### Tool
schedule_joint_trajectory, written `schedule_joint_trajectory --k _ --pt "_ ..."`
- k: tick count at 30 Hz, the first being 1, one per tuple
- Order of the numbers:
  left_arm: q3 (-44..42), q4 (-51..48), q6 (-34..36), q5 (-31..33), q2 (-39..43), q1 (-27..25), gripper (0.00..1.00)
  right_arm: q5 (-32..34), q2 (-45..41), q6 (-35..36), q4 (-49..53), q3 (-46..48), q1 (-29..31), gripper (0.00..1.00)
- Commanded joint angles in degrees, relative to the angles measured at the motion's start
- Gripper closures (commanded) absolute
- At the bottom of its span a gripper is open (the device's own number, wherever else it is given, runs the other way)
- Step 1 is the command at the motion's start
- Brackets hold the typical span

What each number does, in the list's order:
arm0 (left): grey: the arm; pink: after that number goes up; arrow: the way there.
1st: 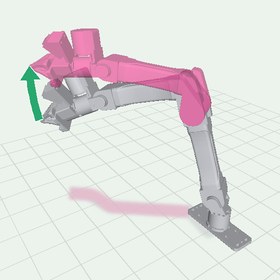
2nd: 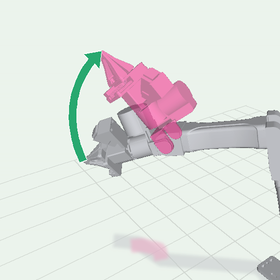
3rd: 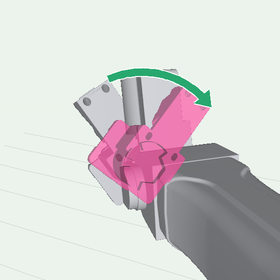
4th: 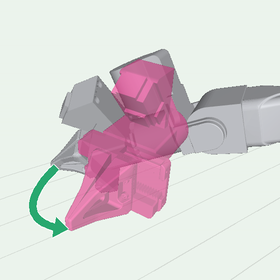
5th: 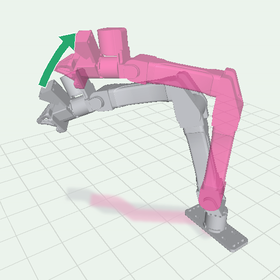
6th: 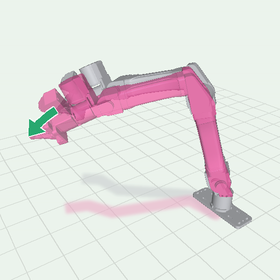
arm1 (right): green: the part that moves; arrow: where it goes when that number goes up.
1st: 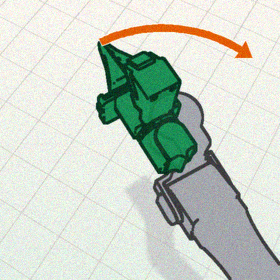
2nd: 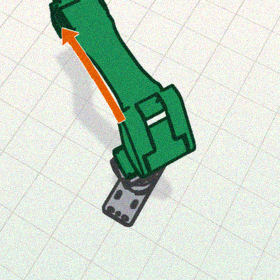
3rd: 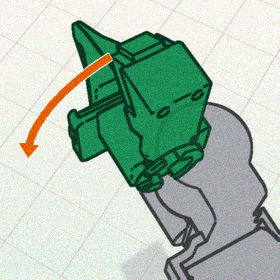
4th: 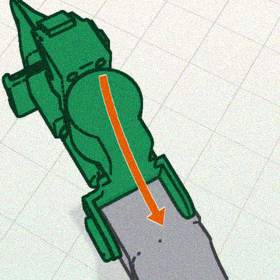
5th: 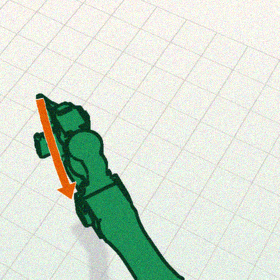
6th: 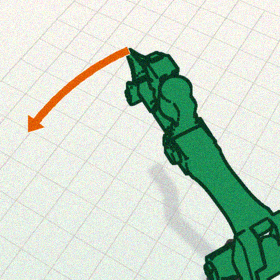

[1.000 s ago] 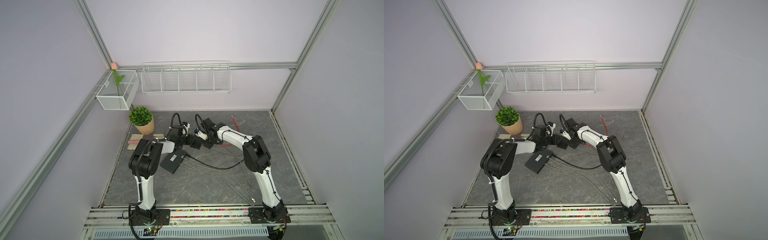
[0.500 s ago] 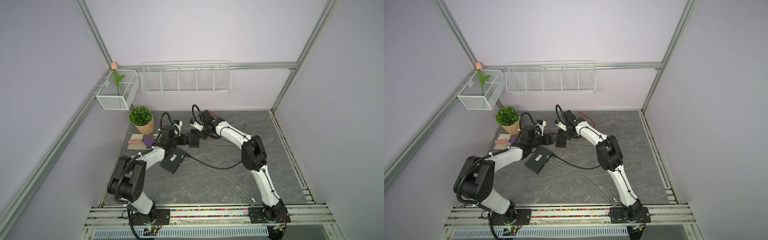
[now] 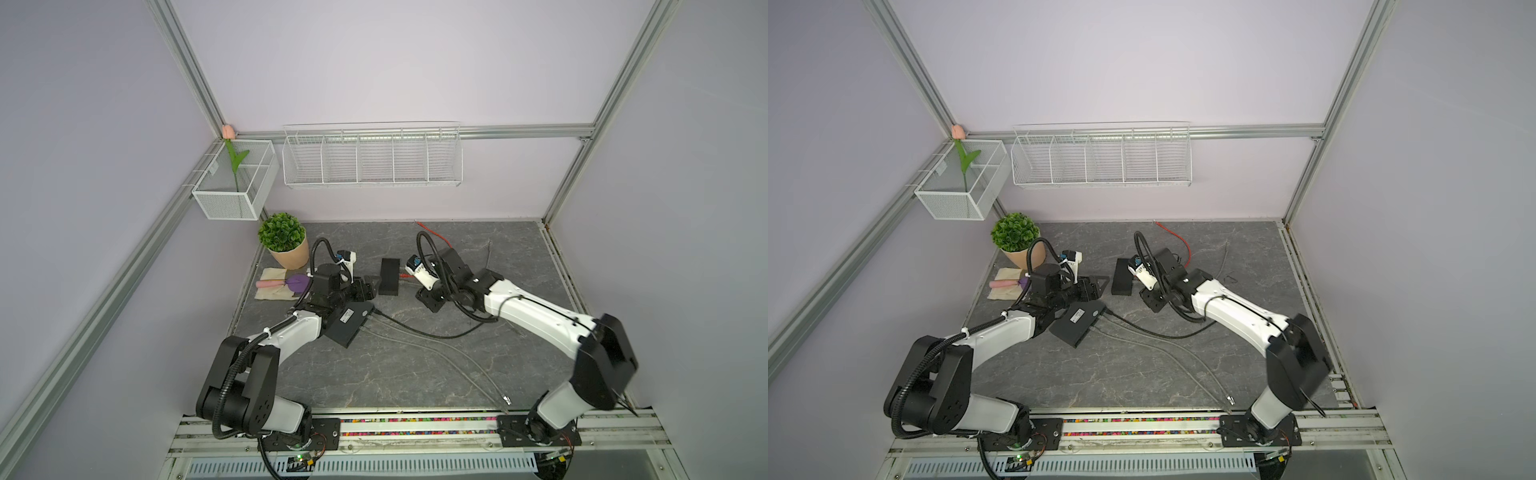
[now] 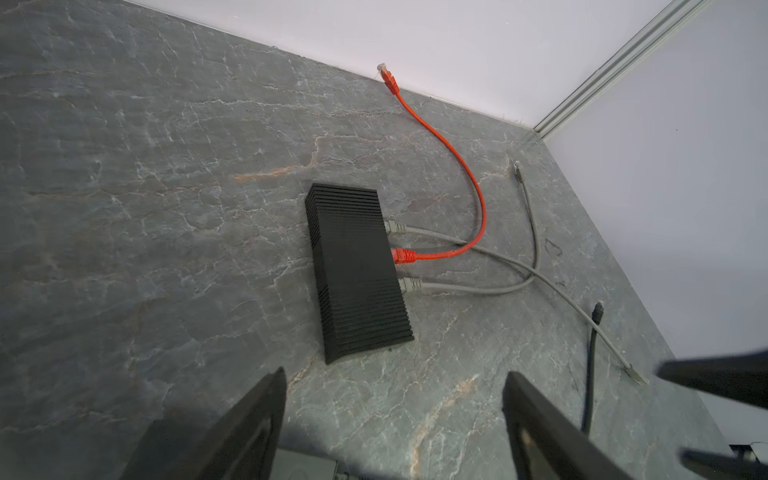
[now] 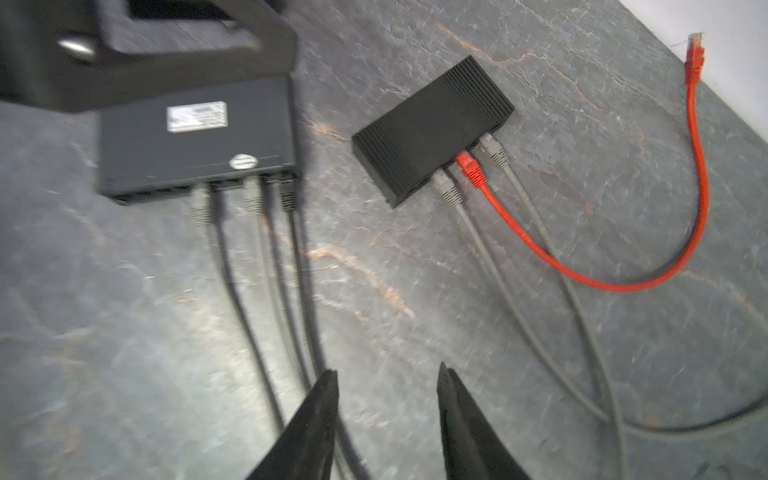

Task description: Insert the plug into the switch port

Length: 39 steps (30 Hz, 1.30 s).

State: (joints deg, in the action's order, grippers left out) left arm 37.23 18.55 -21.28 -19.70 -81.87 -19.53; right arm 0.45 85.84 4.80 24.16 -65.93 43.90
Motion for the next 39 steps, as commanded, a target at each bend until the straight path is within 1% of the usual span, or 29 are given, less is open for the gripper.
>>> schedule_joint_trajectory --k 1,3,5,7,12,16,20,22,26,32,35,39 --pt "-3.89 7.06 -3.13 0.01 2.45 -0.78 0.18 -3.88 -5.06 -10.73 -6.04 11.26 4.81 0.52" --pt "-6.08 8.28 -3.33 1.45 4.04 -2.39 0.18 -1.69 -7.39 -13.62 -5.31 15.1 9.61 0.51" --pt "-8.16 8.83 -2.99 4.43 5.87 -4.16 0.17 3.59 -7.8 -15.9 -1.84 17.31 14.71 0.51" --pt "-10.37 9.64 -3.16 6.15 7.61 -5.38 0.17 7.75 -7.65 -18.86 0.21 18.94 18.27 0.51" --pt "-13.14 7.49 -3.09 7.99 12.01 -5.77 0.17 9.92 -7.44 -24.84 0.89 23.52 21.56 0.51" --pt "-13.98 5.07 -2.7 9.66 15.44 -5.94 0.16 10.32 -5.33 -28.77 2.01 25.05 22.35 0.51" --pt "-14.15 3.87 -2.73 10.25 17.29 -6.0 0.16 15.42 -1.78 -32.83 6.37 24.77 22.14 0.51" --pt "-14.16 4.25 -2.92 10.21 17.29 -6.1 0.15 17.75 -0.79 -33.52 7.05 24.35 21.27 0.5" --pt "-13.29 4.22 -2.81 9.83 16.12 -6.06 0.15 18.64 0.4 -32.94 7.07 23.82 17.36 0.49" --pt "-12.83 3.85 -2.02 10.45 15.56 -6.1 0.15 18.12 2.06 -29.25 4.38 23.8 9.02 0.48" --pt "-12.55 3.95 -1.73 11.07 15.1 -6.05 0.14 17.66 3.32 -26.49 2.9 22.54 4.54 0.47" --pt "-11.62 4.21 -1.5 11.11 13.73 -6.07 0.14 17.6 5.39 -23.56 1.95 19.27 0.02 0.47"
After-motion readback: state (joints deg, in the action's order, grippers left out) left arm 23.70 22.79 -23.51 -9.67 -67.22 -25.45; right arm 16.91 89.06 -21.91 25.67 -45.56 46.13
